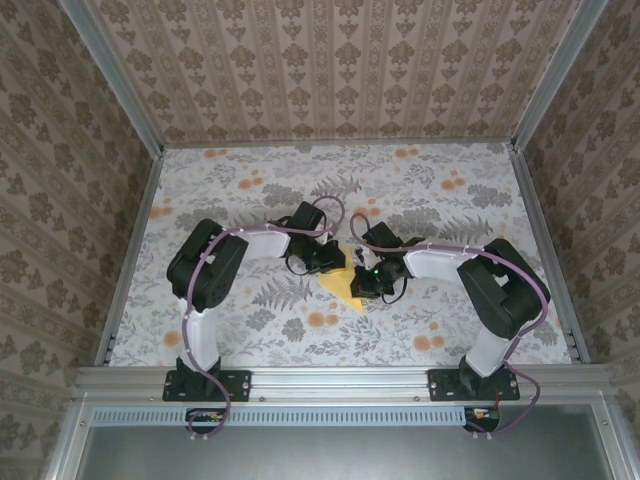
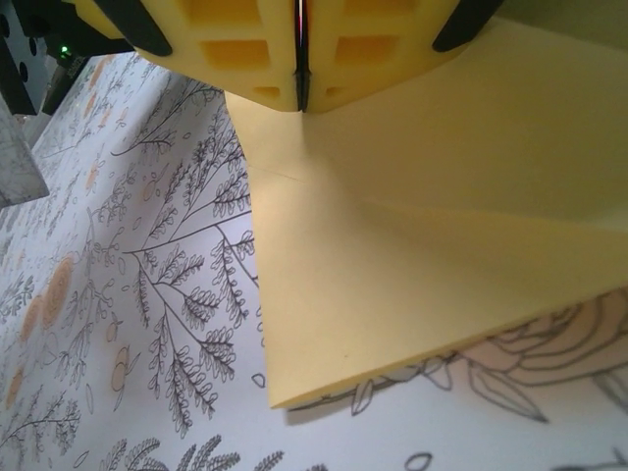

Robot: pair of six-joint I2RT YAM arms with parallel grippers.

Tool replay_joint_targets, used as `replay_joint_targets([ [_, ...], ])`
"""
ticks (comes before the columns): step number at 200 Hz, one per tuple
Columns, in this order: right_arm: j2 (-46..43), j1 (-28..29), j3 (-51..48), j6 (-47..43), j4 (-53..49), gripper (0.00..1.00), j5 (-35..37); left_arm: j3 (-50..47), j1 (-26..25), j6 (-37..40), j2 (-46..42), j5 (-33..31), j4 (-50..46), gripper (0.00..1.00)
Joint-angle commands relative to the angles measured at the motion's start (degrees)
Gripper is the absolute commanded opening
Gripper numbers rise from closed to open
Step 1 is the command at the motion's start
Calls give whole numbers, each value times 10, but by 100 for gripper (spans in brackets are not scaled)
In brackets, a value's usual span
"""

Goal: Fold a paper plane with a square sheet of paper (fold left side to right side)
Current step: Fourth fold the wing at the center of the table.

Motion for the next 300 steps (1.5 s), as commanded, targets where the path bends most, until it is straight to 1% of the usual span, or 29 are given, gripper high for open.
replay_joint_targets([
  [1,20,-1,-25,-5,-46,0,44,-6,7,28,-43,-38,-32,13],
  [22,25,-1,-32,-8,-50,0,50,-9,8,49,-86,-54,-33,17],
  [45,32,0,-35,-10,-51,0,53,-19,6,64,-122,-54,-27,16],
  [86,38,2,-30,-15,-55,0,54,-67,-13,65,-143,-8,9,11],
  [122,41,2,-26,-19,-57,0,53,-86,-41,60,-125,13,32,9],
  [187,45,5,-19,-22,-63,0,56,-73,-48,57,-68,13,39,7],
  [190,45,6,-18,-22,-63,0,57,-73,-49,57,-67,27,41,7],
  [197,45,6,-17,-21,-64,0,57,-72,-48,57,-64,29,44,7],
  [236,47,7,-15,-26,-71,0,61,-71,-46,62,-56,20,43,6],
  [239,48,7,-15,-26,-72,0,62,-70,-47,63,-55,5,41,6],
  [244,47,7,-14,-27,-73,0,62,-69,-47,65,-54,-1,38,6],
  [300,47,7,-15,-31,-83,0,70,-63,-43,85,-44,-26,7,5],
])
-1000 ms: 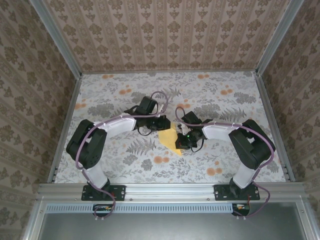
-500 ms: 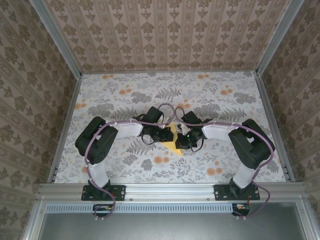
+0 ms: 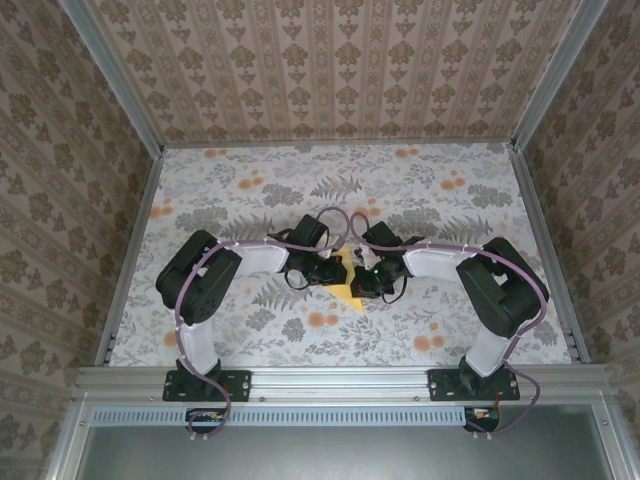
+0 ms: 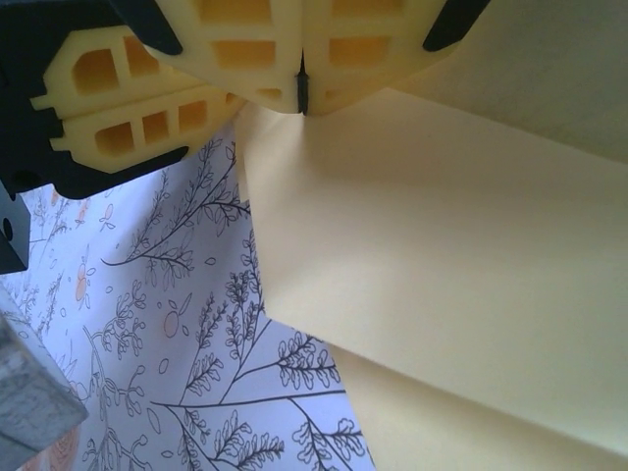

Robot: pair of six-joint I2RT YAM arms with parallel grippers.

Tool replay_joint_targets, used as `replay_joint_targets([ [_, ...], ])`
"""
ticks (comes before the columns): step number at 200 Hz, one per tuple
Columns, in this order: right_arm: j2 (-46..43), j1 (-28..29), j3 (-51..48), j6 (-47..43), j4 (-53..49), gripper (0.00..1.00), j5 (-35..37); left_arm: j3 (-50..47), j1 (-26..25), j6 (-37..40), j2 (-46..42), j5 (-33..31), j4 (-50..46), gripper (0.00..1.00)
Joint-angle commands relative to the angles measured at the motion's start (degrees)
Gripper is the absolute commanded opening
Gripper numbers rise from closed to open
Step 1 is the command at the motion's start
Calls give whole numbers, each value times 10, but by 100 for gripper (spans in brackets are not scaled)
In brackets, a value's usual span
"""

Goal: Fold a paper plane with a square sheet of paper (fold left side to right side)
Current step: Fourth fold the wing at the center of the table.

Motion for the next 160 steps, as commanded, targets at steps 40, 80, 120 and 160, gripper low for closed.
replay_joint_targets([
  [40,39,6,-22,-17,-80,0,75,12,13,25,27,-32,-23,5],
  [80,39,7,-26,-18,-83,0,77,6,32,28,26,-41,-25,4],
  [120,37,6,-27,-19,-85,0,76,12,53,46,29,-48,-36,4],
  [160,35,6,-30,-19,-88,0,74,34,86,73,38,-54,-60,4],
])
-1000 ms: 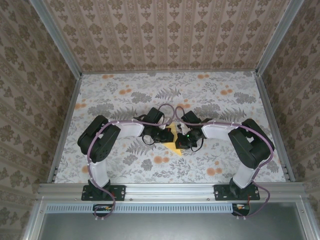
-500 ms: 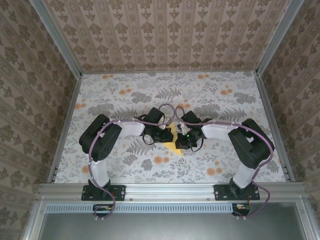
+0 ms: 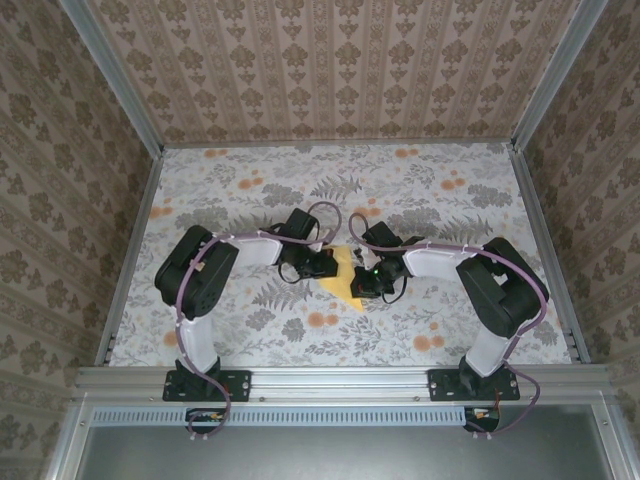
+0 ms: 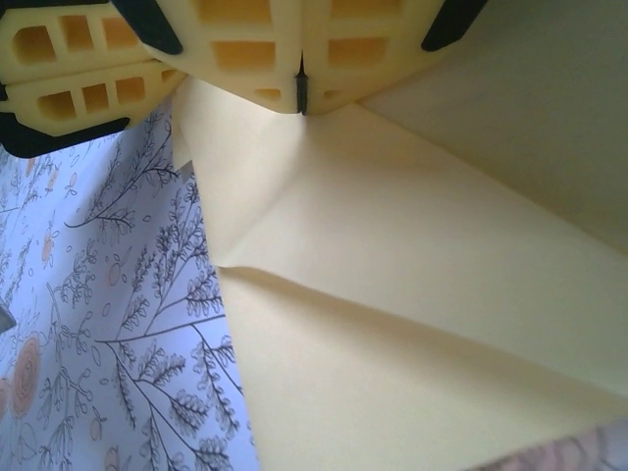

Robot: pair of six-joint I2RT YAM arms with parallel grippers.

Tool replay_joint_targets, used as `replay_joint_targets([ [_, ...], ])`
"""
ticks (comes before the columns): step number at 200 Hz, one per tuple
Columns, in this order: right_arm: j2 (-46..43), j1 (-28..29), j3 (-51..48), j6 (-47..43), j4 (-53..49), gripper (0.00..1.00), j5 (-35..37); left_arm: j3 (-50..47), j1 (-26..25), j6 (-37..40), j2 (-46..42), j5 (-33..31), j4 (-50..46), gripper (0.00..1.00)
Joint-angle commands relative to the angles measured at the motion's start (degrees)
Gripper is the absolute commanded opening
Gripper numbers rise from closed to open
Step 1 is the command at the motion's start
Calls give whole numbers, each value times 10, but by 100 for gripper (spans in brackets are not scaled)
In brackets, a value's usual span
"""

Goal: Fold a paper plane with a square sheet of paper (fold left side to right side)
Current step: Fourth fold the wing at the center of the table.

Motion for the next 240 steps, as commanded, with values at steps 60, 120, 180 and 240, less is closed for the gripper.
replay_joint_targets([
  [60,35,6,-32,-4,-84,0,70,72,85,76,49,-62,-75,4],
  [120,30,7,-33,-3,-84,0,68,114,136,100,81,-64,-95,4],
  [180,28,10,-36,9,-64,0,52,142,155,107,86,-49,-107,4],
  [240,-58,6,-58,59,84,17,33,73,158,86,-46,-46,-99,25],
])
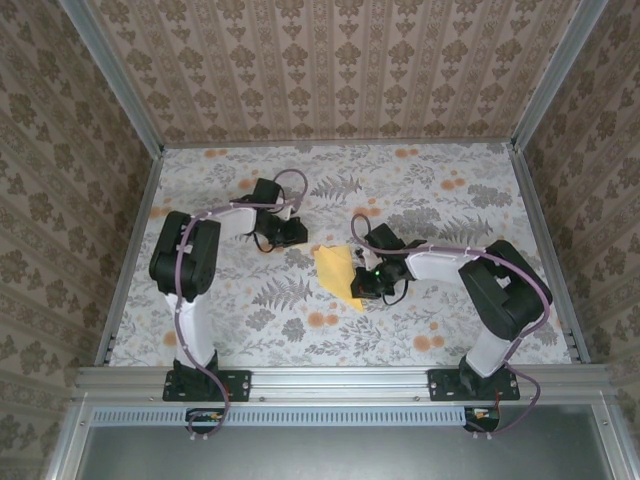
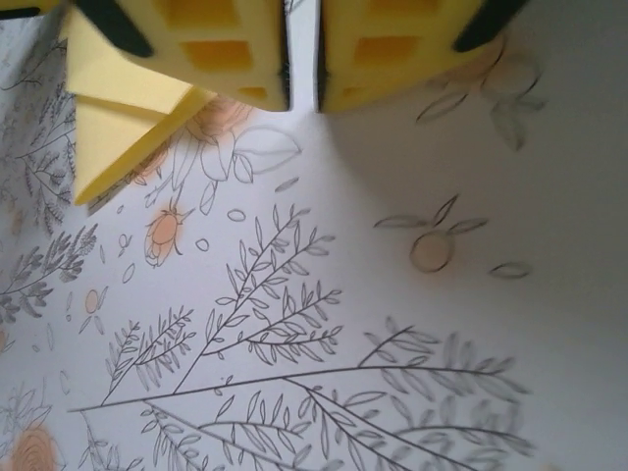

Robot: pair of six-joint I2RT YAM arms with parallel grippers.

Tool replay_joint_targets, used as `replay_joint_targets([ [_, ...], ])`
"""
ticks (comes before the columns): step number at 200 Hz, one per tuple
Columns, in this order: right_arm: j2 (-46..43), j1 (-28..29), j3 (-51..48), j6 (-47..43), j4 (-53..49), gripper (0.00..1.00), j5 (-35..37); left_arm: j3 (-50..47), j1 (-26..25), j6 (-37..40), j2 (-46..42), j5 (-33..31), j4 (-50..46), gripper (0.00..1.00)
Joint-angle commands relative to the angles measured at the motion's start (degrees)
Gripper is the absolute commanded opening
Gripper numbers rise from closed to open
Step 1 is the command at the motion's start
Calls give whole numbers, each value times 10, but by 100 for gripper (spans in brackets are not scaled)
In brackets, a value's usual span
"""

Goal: Fold a paper plane with a square sheet of paper (fold left side to right side)
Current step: Fourth fold the wing at the center of the table.

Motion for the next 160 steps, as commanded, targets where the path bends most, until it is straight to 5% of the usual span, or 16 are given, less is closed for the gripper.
replay_joint_targets([
  [1,-39,5,-28,32,39,18,36,-37,5,-8,-81,-16,4,26],
  [43,-163,-2,-42,10,78,52,139,-127,-14,-85,-178,10,57,41],
  [83,-262,-18,-92,19,125,82,187,-177,-72,-165,-182,31,141,44],
  [160,-331,-37,-125,31,114,88,180,-141,-122,-192,-98,29,156,38],
])
